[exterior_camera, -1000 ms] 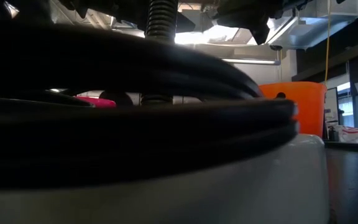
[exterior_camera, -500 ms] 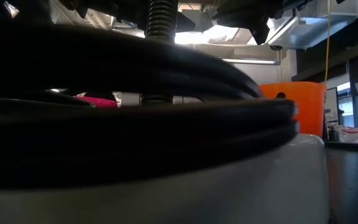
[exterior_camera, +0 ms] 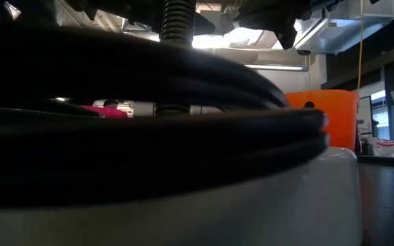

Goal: Sort candy
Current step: Put the green gummy into the pink bucket

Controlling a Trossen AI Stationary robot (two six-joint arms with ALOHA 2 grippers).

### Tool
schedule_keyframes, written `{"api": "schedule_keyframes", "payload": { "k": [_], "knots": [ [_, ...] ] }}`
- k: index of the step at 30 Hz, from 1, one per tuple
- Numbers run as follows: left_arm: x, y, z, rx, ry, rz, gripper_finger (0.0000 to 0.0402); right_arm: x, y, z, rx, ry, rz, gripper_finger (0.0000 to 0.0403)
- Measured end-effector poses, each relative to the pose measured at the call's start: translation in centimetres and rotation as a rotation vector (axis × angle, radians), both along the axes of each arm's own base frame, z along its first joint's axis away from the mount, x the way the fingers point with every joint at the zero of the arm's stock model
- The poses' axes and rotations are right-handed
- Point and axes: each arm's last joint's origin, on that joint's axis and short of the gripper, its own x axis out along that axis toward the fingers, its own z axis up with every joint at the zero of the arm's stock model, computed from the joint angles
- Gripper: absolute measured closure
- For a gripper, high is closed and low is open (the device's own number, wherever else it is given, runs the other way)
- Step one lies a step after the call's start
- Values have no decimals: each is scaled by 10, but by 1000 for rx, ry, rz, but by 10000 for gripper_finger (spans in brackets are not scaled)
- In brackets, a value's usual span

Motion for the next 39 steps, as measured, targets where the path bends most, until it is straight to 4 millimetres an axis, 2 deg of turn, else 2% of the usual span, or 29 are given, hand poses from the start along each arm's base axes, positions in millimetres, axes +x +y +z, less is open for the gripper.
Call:
{"api": "schedule_keyframes", "payload": {
  "k": [17,24,29,35,39],
  "knots": [
    [0,1,-1,26,17,-4,402,0,0,0,-2,1,4,288],
    [-6,2,4,26,23,-33,402,-13,4,13,12,-36,50,288],
    [-14,5,4,14,89,-57,401,-27,9,19,-10,-20,43,288],
    [-13,9,-14,-56,226,-158,394,-29,11,16,-35,16,18,288],
    [-10,9,-34,-73,344,-153,353,-29,11,14,-39,30,17,288]
  ]
}}
